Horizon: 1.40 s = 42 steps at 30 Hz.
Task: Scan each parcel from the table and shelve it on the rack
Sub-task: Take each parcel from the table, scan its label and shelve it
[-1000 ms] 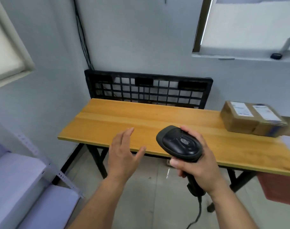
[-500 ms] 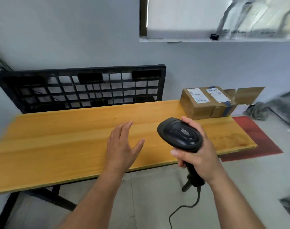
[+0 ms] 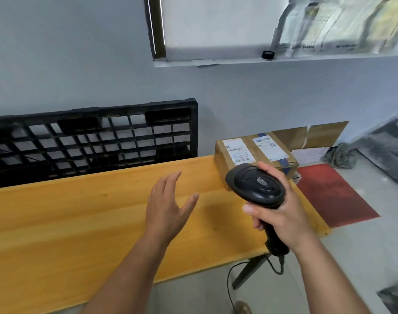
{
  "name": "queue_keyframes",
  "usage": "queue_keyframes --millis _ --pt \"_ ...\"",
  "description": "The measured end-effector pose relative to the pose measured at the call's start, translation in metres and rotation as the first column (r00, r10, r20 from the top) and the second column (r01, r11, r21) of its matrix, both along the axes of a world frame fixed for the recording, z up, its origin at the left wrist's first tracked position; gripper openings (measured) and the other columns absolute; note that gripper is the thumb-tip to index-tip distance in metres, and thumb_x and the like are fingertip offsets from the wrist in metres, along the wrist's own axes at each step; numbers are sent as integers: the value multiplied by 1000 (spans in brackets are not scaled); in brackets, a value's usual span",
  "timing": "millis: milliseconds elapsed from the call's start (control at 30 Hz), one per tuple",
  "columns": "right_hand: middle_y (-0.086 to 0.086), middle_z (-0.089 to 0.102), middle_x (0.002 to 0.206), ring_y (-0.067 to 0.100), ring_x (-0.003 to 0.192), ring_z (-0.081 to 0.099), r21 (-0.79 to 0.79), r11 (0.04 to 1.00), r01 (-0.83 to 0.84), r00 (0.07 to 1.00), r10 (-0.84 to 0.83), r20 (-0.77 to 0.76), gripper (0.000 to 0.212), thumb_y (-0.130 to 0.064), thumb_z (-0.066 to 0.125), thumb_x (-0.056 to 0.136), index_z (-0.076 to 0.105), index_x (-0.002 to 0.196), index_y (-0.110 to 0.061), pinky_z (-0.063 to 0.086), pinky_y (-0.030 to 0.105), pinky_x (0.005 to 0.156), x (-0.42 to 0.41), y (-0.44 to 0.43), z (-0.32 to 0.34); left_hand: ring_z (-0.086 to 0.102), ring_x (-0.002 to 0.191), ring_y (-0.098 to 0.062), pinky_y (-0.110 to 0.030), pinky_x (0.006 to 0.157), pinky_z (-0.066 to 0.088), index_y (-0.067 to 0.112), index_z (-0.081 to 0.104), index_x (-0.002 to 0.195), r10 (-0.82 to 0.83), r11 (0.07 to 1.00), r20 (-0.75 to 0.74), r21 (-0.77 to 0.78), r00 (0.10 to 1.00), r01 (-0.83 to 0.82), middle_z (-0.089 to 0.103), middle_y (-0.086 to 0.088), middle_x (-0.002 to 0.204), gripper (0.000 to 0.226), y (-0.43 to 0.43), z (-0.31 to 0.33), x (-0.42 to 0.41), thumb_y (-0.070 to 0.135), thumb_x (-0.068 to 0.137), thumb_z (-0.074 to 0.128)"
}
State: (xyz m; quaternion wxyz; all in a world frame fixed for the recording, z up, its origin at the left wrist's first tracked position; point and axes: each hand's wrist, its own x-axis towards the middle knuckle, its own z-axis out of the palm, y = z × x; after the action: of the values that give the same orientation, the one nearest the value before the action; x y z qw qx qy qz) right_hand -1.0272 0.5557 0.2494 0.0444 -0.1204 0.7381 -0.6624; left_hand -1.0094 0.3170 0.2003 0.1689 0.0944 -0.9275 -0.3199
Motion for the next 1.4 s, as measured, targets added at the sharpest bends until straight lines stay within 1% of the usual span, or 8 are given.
queue_keyframes --millis 133,500,733,833,967,1067,1233,1400 --pt "14 65 103 30 49 60 7 999 -40 998 39 45 83 -13 85 62 52 128 -51 52 38 50 -69 42 -5 35 134 -13 -29 106 33 23 33 148 32 998 51 45 998 -34 41 3 146 70 48 -1 -62 50 89 59" --pt "6 64 117 28 51 62 56 983 -176 972 165 168 83 -12 86 71 45 134 -46 53 35 51 -206 87 -47 34 140 -19 -49 107 41 28 15 154 30 963 322 246 946 -114 25 0 158 81 105 -45 -185 57 88 53" --pt "3 61 124 25 54 65 96 972 -216 948 185 259 84 -10 83 75 42 137 -49 52 31 52 -235 77 -77 37 138 -26 -36 102 40 27 10 156 -75 782 423 587 903 -209 28 -8 156 78 101 -73 -215 47 94 53" --pt "1 62 123 26 54 65 97 974 -204 943 169 287 82 -10 83 75 43 133 -53 52 31 52 -234 76 -85 50 126 -21 -39 106 42 31 17 154 -171 695 456 684 873 -221 43 -6 148 88 98 -83 -215 63 83 58" --pt "-3 62 122 27 54 64 94 976 -199 938 161 306 81 -7 83 75 44 130 -52 54 31 51 -228 75 -87 50 119 -8 -21 88 46 36 17 154 -222 649 436 734 872 -202 47 9 139 82 98 -90 -209 57 86 57" --pt "-2 60 123 27 55 64 95 977 -190 943 154 295 82 -6 83 75 44 130 -52 54 31 51 -223 73 -87 41 132 -9 -9 78 39 44 10 153 -265 670 439 724 858 -164 38 13 150 87 98 -92 -204 68 81 54" --pt "-2 62 124 28 53 63 47 985 -166 946 145 291 85 -8 85 72 44 129 -55 52 30 51 -210 73 -79 42 131 -12 -27 103 37 54 -4 148 -316 665 391 741 864 -91 38 14 142 93 93 -82 -191 71 79 56" --pt "3 62 123 28 53 63 8 979 -203 945 194 263 84 -13 87 68 47 127 -57 52 33 50 -195 55 -67 57 114 -13 -25 86 51 57 3 147 -259 643 327 761 909 -91 55 6 127 119 69 -63 -166 59 53 76"
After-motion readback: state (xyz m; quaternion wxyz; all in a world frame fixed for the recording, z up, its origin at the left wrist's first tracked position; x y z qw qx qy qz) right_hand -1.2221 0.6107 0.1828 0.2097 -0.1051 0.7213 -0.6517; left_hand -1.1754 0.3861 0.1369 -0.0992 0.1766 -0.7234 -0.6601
